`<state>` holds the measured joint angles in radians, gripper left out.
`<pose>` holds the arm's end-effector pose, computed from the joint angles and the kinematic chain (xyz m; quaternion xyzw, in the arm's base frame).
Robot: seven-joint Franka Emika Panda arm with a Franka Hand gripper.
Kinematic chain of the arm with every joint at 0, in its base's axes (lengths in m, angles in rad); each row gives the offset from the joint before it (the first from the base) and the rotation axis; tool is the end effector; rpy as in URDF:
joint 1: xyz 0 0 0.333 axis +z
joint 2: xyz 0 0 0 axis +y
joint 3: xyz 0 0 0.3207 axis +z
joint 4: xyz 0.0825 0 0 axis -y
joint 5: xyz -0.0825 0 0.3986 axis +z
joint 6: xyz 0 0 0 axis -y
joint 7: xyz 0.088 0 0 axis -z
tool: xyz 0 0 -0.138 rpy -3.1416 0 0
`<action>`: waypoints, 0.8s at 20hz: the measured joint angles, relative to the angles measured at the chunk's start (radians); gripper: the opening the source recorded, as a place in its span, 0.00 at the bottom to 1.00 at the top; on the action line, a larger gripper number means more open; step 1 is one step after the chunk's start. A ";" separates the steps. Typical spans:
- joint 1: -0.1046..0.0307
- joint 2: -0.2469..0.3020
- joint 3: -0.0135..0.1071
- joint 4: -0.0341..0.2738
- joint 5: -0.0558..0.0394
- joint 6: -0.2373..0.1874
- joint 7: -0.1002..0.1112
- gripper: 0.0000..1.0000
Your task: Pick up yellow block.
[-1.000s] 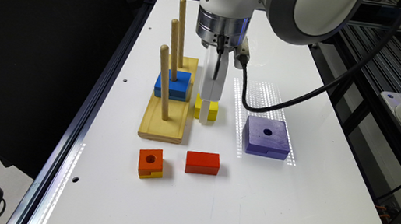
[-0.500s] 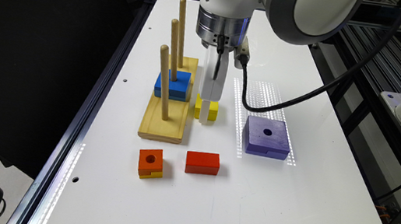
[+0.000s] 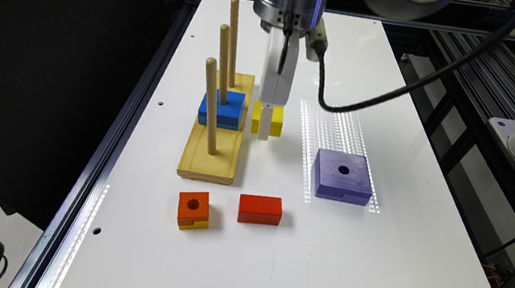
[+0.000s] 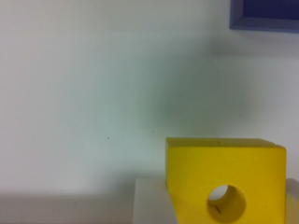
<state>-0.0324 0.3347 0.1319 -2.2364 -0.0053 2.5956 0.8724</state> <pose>0.5567 0.0580 0.1837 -0.9253 0.3783 -0.0027 0.0242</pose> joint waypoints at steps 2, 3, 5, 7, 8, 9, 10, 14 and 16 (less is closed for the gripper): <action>0.000 -0.015 0.000 0.000 0.0000 -0.014 0.000 0.00; 0.000 -0.024 0.000 0.000 0.0000 -0.021 0.000 0.00; 0.000 -0.051 0.001 0.000 0.0000 -0.048 0.000 0.00; 0.000 -0.081 0.001 0.000 0.0000 -0.078 0.001 0.00; 0.000 -0.092 0.002 0.000 0.0000 -0.091 0.001 0.00; 0.000 -0.099 0.002 0.000 0.0000 -0.097 0.001 0.00; 0.000 -0.103 0.002 0.000 0.0000 -0.102 0.001 0.00; 0.000 -0.129 0.002 0.003 0.0000 -0.122 0.001 0.00; 0.000 -0.171 0.003 0.003 0.0003 -0.163 0.002 0.00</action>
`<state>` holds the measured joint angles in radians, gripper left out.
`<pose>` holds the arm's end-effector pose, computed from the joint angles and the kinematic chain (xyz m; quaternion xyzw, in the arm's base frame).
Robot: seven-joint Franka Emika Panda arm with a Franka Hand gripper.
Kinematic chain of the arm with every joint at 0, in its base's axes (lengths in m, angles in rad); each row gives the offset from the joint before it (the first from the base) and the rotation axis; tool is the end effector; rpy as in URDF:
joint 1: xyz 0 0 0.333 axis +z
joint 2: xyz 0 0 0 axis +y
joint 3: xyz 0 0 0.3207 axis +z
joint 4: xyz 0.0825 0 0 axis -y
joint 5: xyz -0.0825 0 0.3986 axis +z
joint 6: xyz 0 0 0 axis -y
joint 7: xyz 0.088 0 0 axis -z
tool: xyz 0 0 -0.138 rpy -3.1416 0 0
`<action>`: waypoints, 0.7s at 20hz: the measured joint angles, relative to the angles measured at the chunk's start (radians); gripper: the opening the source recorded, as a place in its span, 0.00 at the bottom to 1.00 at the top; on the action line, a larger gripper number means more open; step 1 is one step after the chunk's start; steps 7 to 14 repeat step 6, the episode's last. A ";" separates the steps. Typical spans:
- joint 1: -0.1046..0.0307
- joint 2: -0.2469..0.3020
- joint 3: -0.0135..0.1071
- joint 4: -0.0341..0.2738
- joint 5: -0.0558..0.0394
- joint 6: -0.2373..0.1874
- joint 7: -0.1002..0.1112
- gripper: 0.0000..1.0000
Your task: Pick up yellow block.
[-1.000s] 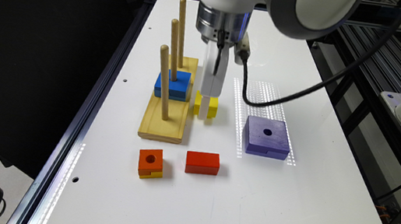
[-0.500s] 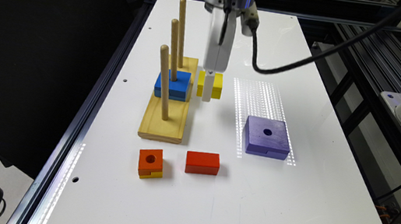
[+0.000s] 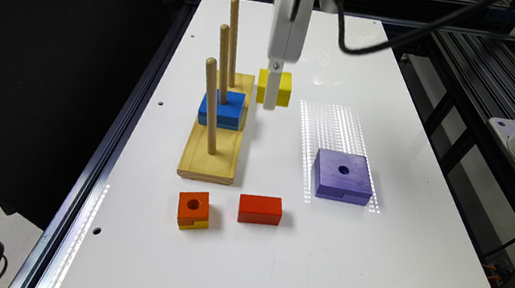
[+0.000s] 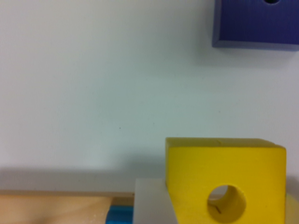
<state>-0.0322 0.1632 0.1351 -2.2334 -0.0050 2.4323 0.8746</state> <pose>0.5544 0.0576 0.2650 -0.9266 0.3755 -0.0121 0.0169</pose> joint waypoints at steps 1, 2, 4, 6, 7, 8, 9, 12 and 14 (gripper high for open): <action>0.000 -0.017 0.001 0.000 0.0001 -0.017 0.000 0.00; 0.000 -0.035 0.001 -0.001 0.0002 -0.035 0.001 0.00; 0.000 -0.046 0.002 -0.002 0.0002 -0.045 0.001 0.00; 0.000 -0.052 0.002 0.001 0.0002 -0.047 0.001 0.00; 0.000 -0.052 0.002 0.001 0.0002 -0.047 0.001 0.00; 0.000 -0.052 0.002 0.001 0.0002 -0.047 0.001 0.00; 0.000 -0.052 0.002 0.001 0.0002 -0.047 0.001 0.00; 0.000 -0.052 0.002 0.001 0.0002 -0.047 0.001 0.00; 0.000 -0.052 0.002 0.001 0.0002 -0.047 0.001 0.00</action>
